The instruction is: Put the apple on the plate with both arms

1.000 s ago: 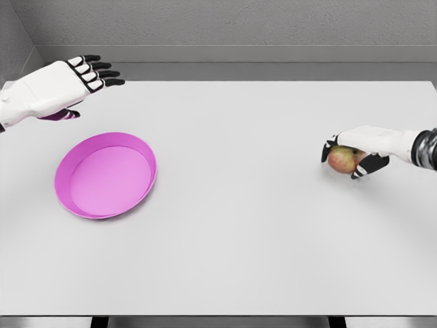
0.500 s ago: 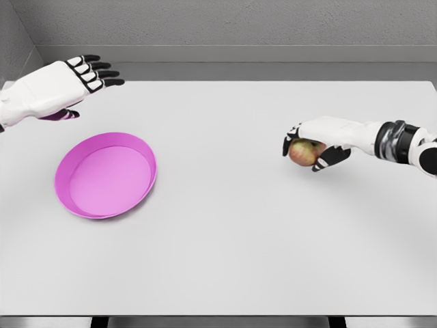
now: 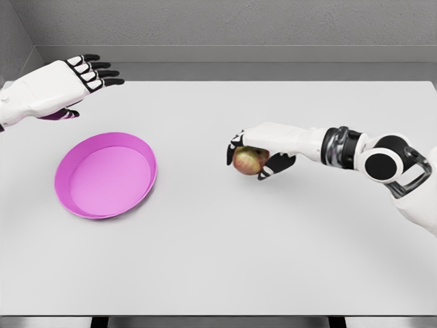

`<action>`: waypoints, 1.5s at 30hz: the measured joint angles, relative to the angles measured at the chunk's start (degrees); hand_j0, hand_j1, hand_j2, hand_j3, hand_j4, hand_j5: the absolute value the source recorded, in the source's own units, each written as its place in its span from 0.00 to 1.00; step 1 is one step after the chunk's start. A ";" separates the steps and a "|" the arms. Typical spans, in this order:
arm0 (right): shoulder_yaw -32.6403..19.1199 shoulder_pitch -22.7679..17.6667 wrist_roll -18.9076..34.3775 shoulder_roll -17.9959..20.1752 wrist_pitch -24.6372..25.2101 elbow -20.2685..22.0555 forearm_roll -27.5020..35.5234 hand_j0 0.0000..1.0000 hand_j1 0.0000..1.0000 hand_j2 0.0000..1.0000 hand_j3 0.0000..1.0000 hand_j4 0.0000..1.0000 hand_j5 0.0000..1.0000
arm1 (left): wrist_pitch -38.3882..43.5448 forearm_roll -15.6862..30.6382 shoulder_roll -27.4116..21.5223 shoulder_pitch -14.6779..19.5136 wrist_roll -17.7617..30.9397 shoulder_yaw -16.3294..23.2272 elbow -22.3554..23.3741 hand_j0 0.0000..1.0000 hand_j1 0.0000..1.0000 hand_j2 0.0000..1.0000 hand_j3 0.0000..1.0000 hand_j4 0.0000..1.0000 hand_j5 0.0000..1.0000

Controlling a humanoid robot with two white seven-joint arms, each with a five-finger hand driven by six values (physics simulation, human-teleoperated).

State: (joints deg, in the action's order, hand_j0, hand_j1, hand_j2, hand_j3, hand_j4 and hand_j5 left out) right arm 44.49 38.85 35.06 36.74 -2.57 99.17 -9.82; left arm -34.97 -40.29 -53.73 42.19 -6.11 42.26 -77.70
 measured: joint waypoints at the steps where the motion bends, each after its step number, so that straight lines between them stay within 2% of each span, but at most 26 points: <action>1: 0.11 0.00 0.00 -0.71 0.03 -0.03 -0.04 0.54 0.54 0.54 0.54 0.54 0.54 | 0.00 0.00 0.00 0.00 0.00 0.00 0.00 1.00 1.00 1.00 1.00 1.00 1.00; 14: 2.59 1.85 -0.03 -5.05 0.27 -1.17 -0.19 0.54 0.54 0.54 0.54 0.54 0.54 | 0.00 -0.01 0.00 -0.09 0.01 0.00 0.00 1.00 1.00 1.00 1.00 1.00 1.00; 15: 2.66 1.85 -0.03 -5.15 0.28 -1.21 -0.20 0.62 0.62 0.62 0.62 0.62 0.62 | 0.00 -0.01 0.00 -0.09 0.02 0.00 0.00 1.00 1.00 1.00 1.00 1.00 1.00; 16: 2.70 1.85 -0.03 -5.21 0.31 -1.23 -0.21 1.00 1.00 1.00 1.00 1.00 1.00 | 0.00 -0.01 0.00 -0.09 0.02 0.00 0.00 1.00 1.00 1.00 1.00 1.00 1.00; 29: 2.50 2.55 -0.04 -4.51 1.48 -0.75 -0.23 1.00 1.00 1.00 1.00 1.00 1.00 | 0.00 0.06 0.00 -0.09 0.00 0.01 0.00 1.00 1.00 1.00 1.00 1.00 1.00; 30: 1.44 2.29 -0.04 -3.41 1.37 -0.74 -0.18 1.00 1.00 1.00 1.00 1.00 1.00 | 0.00 0.07 0.00 -0.09 0.00 0.01 -0.02 1.00 1.00 1.00 1.00 1.00 1.00; 32: -3.96 0.09 -0.03 0.67 1.02 -0.76 -0.16 1.00 1.00 1.00 1.00 1.00 1.00 | 0.00 0.08 0.01 -0.09 0.00 0.01 -0.04 1.00 1.00 1.00 1.00 1.00 1.00; 36: -20.75 -9.31 -0.02 8.16 -3.66 -1.12 -0.24 1.00 1.00 1.00 1.00 1.00 1.00 | 0.00 0.06 0.14 -0.09 0.01 0.05 -0.11 1.00 1.00 1.00 1.00 1.00 1.00; 39: -31.39 -11.43 -0.04 10.81 -7.46 -1.35 -0.07 1.00 1.00 1.00 1.00 1.00 1.00 | 0.00 -0.02 0.62 -0.09 0.05 0.12 -0.21 1.00 1.00 1.00 1.00 1.00 1.00; 42: -35.66 -12.04 -0.04 13.23 -9.43 -1.89 0.11 1.00 1.00 1.00 1.00 1.00 1.00 | 0.00 -0.08 2.63 0.18 0.07 0.63 -0.29 1.00 1.00 1.00 1.00 1.00 1.00; 45: -35.52 -12.66 -0.04 14.59 -10.94 -1.98 0.17 1.00 1.00 1.00 1.00 1.00 1.00 | 0.00 -0.10 4.90 0.88 0.27 1.76 -0.41 1.00 1.00 1.00 1.00 1.00 1.00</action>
State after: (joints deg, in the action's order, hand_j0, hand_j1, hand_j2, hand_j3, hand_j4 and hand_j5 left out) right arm 8.96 26.19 35.02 51.33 -13.51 97.19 -9.66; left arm -34.97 -40.39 -48.83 43.07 -5.85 44.02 -78.11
